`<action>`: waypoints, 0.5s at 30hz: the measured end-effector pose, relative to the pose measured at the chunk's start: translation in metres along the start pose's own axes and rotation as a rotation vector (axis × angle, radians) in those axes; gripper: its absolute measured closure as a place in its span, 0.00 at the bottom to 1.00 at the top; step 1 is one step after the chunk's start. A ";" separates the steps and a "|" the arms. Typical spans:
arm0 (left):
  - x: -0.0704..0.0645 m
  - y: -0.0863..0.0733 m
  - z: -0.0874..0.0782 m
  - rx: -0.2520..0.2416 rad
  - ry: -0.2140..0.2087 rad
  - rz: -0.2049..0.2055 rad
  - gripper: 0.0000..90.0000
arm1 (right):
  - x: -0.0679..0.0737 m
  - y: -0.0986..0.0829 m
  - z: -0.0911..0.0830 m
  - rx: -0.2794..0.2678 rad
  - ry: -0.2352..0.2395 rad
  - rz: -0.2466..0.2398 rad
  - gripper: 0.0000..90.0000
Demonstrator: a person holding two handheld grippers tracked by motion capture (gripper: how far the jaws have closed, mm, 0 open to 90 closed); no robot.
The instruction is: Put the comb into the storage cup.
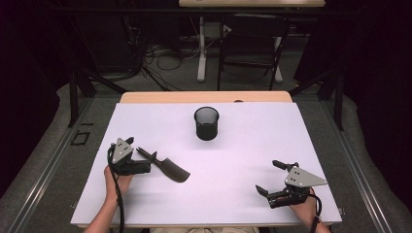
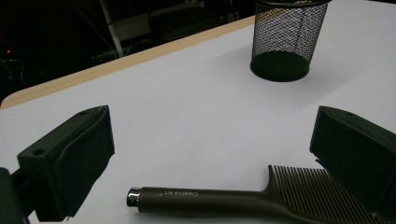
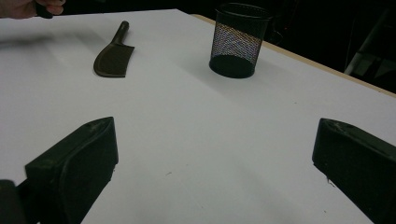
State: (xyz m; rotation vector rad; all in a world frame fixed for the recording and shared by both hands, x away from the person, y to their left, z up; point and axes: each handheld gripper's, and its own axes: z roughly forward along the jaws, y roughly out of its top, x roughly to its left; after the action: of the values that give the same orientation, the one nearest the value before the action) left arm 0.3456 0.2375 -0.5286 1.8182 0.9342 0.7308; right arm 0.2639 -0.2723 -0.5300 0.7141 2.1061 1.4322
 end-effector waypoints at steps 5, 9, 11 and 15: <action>0.004 0.001 0.008 0.023 0.000 -0.010 0.00 | 0.000 0.000 0.003 0.007 0.008 -0.002 0.00; 0.006 0.002 0.013 0.043 -0.001 -0.012 0.00 | 0.000 0.000 0.003 0.009 0.007 -0.003 0.00; 0.007 0.002 0.014 0.048 -0.001 -0.012 0.00 | 0.000 -0.001 0.002 0.007 0.008 0.002 0.00; 0.011 0.003 0.019 0.068 -0.018 -0.029 0.00 | 0.000 0.000 0.003 0.009 0.009 -0.004 0.00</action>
State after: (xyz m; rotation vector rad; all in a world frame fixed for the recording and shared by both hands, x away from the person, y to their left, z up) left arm 0.3674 0.2377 -0.5322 1.8630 0.9823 0.6710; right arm 0.2655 -0.2706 -0.5312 0.7073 2.1216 1.4269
